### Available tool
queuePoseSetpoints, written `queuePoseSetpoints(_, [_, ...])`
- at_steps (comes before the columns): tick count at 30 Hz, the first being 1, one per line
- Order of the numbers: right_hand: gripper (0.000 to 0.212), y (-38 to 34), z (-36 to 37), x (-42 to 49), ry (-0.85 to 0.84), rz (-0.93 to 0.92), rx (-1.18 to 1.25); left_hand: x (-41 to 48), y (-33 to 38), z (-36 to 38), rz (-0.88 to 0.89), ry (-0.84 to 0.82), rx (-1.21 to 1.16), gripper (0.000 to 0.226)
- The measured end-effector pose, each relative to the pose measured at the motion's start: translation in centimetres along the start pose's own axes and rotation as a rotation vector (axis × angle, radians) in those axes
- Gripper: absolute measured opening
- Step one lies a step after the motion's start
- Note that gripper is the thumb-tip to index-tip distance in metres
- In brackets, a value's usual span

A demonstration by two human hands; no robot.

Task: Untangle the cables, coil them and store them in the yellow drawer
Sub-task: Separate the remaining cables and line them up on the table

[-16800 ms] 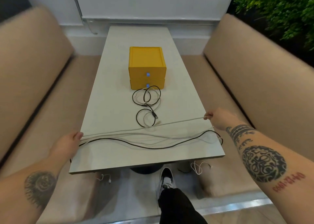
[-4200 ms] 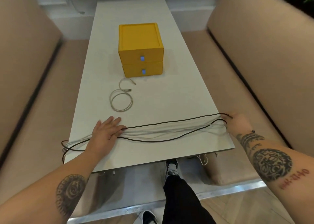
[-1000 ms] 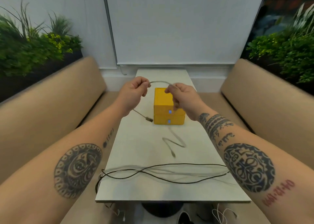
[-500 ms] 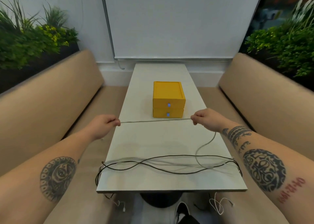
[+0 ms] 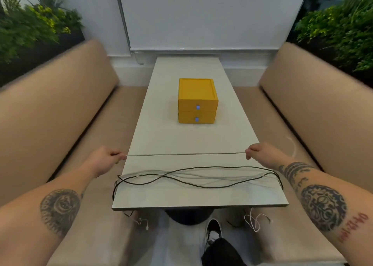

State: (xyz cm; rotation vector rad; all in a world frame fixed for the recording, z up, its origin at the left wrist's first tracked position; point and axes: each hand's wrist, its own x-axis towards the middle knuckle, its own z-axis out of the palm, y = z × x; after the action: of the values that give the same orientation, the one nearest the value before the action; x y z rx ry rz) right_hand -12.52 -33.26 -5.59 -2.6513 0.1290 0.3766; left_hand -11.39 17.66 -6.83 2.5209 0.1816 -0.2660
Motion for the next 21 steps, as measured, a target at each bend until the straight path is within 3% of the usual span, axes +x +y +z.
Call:
queuePoseSetpoints(3, [0.038, 1.7, 0.7, 0.3, 0.022, 0.072, -0.122, -0.1, -1.3, 1.0, -0.038, -0.014, 0.018, 0.019])
queuePoseSetpoints(9, [0.025, 3.0, 1.8, 0.5, -0.064, 0.111, -0.033, -0.4, -1.7, 3.0, -0.082, -0.013, -0.078, 0.028])
queuePoseSetpoints(13, [0.018, 4.8, 2.4, 0.9, -0.004, 0.14, -0.058, 0.0, -4.0, 3.2, -0.163, 0.054, -0.152, 0.029])
queuePoseSetpoints(21, [0.025, 6.8, 4.0, 1.6, 0.07, 0.197, 0.004, 2.0, -9.8, 6.8, -0.323, 0.209, -0.135, 0.02])
